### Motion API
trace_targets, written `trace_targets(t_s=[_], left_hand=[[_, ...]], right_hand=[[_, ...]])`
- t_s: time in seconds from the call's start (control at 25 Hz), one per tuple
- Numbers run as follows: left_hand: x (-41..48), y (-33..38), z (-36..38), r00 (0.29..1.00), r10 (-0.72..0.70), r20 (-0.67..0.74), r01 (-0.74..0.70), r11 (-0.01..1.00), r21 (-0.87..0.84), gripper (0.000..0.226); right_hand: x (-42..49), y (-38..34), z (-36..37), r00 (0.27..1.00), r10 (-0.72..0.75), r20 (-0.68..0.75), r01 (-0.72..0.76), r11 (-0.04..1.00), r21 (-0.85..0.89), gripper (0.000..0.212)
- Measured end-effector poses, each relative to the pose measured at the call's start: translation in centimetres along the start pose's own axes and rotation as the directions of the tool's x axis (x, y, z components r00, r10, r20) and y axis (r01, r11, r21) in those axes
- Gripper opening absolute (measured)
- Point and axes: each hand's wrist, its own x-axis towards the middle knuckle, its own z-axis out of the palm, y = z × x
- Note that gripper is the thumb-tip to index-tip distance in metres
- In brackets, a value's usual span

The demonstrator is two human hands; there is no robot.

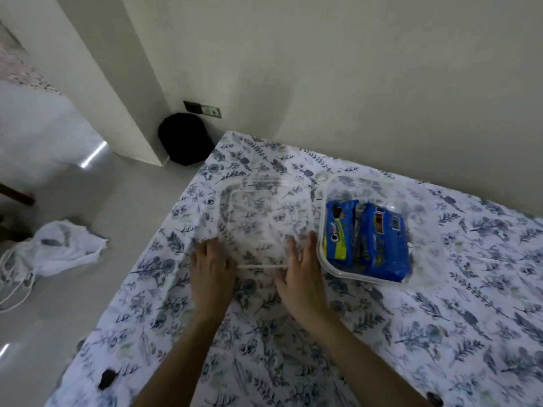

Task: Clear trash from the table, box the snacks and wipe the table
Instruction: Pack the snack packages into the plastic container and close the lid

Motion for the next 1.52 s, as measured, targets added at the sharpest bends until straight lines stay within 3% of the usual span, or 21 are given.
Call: trace_targets(t_s=[0.12,0.32,0.4,0.52,0.56,0.64,0.72,0.76,0.84,0.92,0.96,1.04,1.12,1.16,1.28,1.32,1.44,1.52], left_hand=[[-0.6,0.1,0.4,0.998,-0.018,-0.052,0.018,1.000,0.000,0.047],[-2.2,0.2,-2.4,0.981,-0.177,-0.081,0.128,0.900,-0.416,0.053],[-2.7,1.9,-4.5,0.976,-0.189,-0.110,0.111,0.862,-0.495,0.047],[-3.0,5.5,-7.6,0.962,-0.091,-0.258,-0.060,0.850,-0.523,0.040],[-3.0,7.0,-8.6,0.955,-0.046,-0.293,-0.125,0.834,-0.538,0.037],[-2.8,9.4,-9.7,0.951,0.042,-0.305,-0.227,0.765,-0.602,0.029],[-2.6,11.5,-9.4,0.960,0.052,-0.276,-0.222,0.743,-0.632,0.027],[-2.6,12.3,-8.5,0.977,0.009,-0.212,-0.145,0.759,-0.635,0.031],[-2.8,13.4,-5.7,0.985,-0.135,0.108,0.173,0.761,-0.625,0.050],[-3.3,14.5,-3.0,0.913,-0.124,0.388,0.363,0.679,-0.638,0.061],[-3.5,15.2,-2.0,0.899,-0.050,0.434,0.360,0.648,-0.671,0.064],[-3.8,17.0,-0.2,0.891,0.091,0.445,0.286,0.649,-0.705,0.076],[-4.2,18.6,0.9,0.906,0.140,0.399,0.189,0.710,-0.679,0.070],[-4.3,19.3,1.3,0.923,0.161,0.350,0.115,0.752,-0.650,0.062],[-4.8,19.6,2.0,0.944,0.225,0.241,-0.061,0.837,-0.544,0.067],[-5.1,19.7,2.0,0.943,0.245,0.226,-0.096,0.848,-0.522,0.072],[-5.5,19.5,1.9,0.942,0.285,0.178,-0.165,0.853,-0.495,0.103],[-5.2,19.1,2.1,0.943,0.287,0.168,-0.178,0.863,-0.474,0.096]], right_hand=[[-0.2,1.1,2.4,0.983,-0.139,-0.123,0.106,0.966,-0.237,0.071],[-0.4,0.6,1.7,0.916,-0.325,-0.235,0.253,0.924,-0.287,0.062],[-0.6,-1.0,0.7,0.889,-0.392,-0.238,0.353,0.916,-0.192,0.052],[-1.0,-3.4,-2.0,0.850,-0.421,-0.318,0.442,0.897,-0.006,0.033],[-0.8,-3.7,-3.1,0.847,-0.385,-0.367,0.434,0.899,0.060,0.031],[-1.1,-4.2,-5.8,0.893,-0.191,-0.407,0.346,0.869,0.353,0.028],[-1.8,-3.7,-9.0,0.923,0.014,-0.383,0.273,0.678,0.683,0.019],[-2.2,-3.1,-10.4,0.908,0.126,-0.400,0.254,0.592,0.765,0.020],[-3.1,-0.7,-12.6,0.862,0.342,-0.375,0.235,0.387,0.892,0.017],[-4.0,2.3,-13.9,0.866,0.446,-0.227,0.234,0.040,0.971,0.027],[-4.3,4.1,-14.3,0.881,0.449,-0.151,0.233,-0.133,0.963,0.035],[-5.4,7.7,-15.0,0.893,0.448,-0.038,0.226,-0.376,0.899,0.038],[-6.7,10.5,-15.2,0.888,0.459,0.025,0.215,-0.462,0.860,0.037],[-7.3,11.5,-15.1,0.877,0.477,0.054,0.174,-0.421,0.890,0.035],[-9.2,12.7,-15.6,0.865,0.474,0.168,-0.180,-0.020,0.983,0.031],[-9.6,12.8,-15.8,0.868,0.452,0.208,-0.255,0.045,0.966,0.030],[-10.0,13.3,-16.4,0.857,0.397,0.327,-0.394,0.098,0.914,0.045],[-9.7,13.7,-15.6,0.831,0.417,0.369,-0.498,0.261,0.827,0.056]])
